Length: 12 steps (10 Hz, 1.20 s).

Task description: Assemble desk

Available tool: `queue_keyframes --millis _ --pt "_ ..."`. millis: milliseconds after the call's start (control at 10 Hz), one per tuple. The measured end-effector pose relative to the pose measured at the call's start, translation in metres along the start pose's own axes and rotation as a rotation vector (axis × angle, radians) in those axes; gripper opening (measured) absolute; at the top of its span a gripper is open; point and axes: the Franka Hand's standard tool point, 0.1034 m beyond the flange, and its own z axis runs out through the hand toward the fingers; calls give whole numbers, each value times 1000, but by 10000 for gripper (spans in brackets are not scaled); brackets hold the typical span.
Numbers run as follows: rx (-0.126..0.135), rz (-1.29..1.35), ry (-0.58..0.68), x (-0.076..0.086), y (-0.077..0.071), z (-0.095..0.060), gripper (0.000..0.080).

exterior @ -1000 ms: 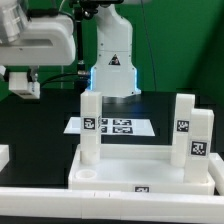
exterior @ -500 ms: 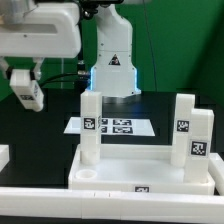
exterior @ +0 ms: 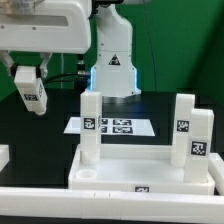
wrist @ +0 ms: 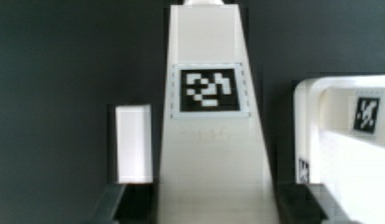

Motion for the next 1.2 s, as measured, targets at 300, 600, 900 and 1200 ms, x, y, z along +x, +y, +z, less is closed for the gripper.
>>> queue_keyframes --millis 300,600,900,1200 --pt "25 22 195 25 -30 -11 290" --pt "-27 25 356 34 -27 -15 290" --pt "-17 32 360 40 -38 -19 290" --pt "-19 -14 412 65 -63 -35 290"
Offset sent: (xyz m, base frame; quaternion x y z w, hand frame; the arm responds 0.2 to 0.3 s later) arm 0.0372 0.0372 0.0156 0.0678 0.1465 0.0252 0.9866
